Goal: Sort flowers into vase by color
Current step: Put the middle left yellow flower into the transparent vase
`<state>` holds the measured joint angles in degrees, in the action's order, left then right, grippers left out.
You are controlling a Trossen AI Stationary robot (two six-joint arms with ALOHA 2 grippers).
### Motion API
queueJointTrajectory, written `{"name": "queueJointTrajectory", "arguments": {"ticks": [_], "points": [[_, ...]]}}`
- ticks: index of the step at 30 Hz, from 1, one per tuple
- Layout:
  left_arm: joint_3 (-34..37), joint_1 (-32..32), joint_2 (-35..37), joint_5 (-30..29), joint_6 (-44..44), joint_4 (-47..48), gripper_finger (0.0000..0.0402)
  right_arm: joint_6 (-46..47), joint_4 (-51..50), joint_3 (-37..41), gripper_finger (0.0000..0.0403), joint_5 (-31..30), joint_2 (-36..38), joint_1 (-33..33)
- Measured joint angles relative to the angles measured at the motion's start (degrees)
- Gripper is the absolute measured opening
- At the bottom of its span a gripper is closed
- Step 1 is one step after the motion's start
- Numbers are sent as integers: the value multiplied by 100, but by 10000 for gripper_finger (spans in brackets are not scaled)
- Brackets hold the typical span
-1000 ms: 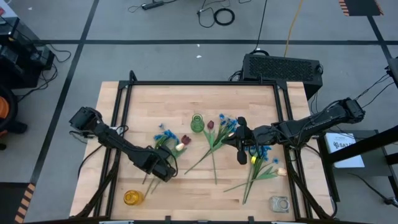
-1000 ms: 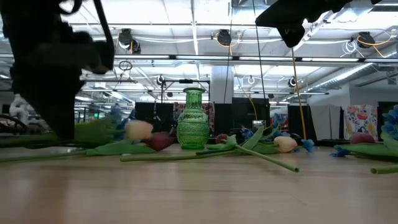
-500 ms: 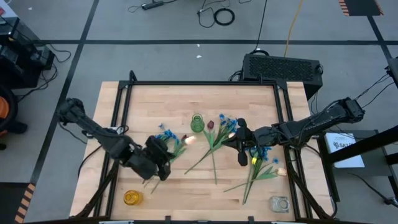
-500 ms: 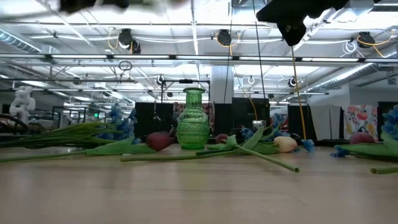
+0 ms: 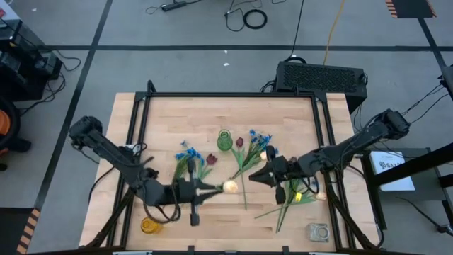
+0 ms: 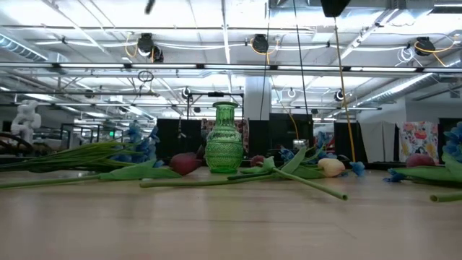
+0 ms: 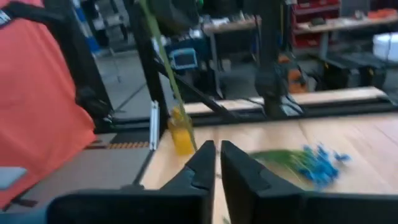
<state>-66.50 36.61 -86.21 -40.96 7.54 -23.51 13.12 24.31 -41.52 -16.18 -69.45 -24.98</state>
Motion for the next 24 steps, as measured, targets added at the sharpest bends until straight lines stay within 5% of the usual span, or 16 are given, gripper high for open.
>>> {"name": "queueJointTrajectory", "arguments": {"ticks": [10,16,24], "points": [[3,-292,-505,1190,633,-1959,15,-350,752,0,149,-26,-170,-321],[7,-397,-912,1227,672,-2425,15,-638,1553,-1,216,-25,-495,-404],[7,-619,-1098,1224,601,-2404,15,-824,1182,-593,265,146,-1033,-404]]}}
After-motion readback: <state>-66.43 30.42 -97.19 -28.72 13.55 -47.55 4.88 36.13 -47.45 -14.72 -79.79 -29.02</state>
